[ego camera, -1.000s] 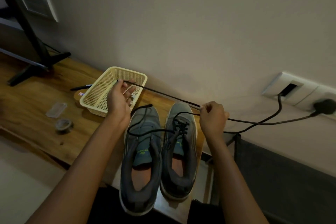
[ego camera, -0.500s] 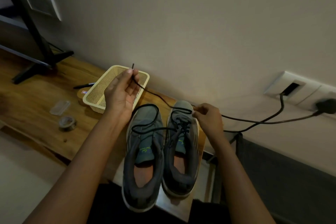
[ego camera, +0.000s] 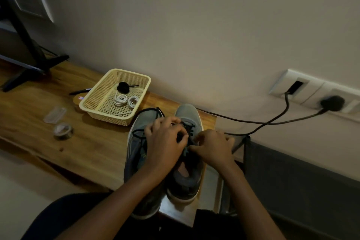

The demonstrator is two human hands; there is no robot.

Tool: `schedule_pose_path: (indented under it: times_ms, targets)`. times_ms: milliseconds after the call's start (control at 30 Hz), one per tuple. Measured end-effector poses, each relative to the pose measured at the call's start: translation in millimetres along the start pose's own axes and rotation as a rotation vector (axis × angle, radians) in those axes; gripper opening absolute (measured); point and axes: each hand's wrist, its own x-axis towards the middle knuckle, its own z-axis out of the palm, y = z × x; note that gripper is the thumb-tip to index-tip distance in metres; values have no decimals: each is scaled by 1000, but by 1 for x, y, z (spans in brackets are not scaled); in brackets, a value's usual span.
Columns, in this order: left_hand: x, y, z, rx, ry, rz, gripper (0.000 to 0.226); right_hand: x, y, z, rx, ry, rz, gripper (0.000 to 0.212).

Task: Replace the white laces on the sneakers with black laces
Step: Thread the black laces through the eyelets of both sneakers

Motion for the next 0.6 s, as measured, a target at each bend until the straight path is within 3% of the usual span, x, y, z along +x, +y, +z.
schedule_pose_path:
  times_ms: [67,167,267,333,600]
  targets:
    - [-3,2,5,137,-39,71,12,-1,2,5,39,30,5,9]
    - [-2,5,5,278,-79,102,5,0,8,7,170,-24,12,27]
    - [0,11,4,375,-131,85,13,4,13,7,305,-83,48,21]
    - [1,12,5,380,-130,82,19,6,16,6,402,-119,63,11]
    - [4,17,5,304,-160,47,20,10,18,8,508,-137,92,14]
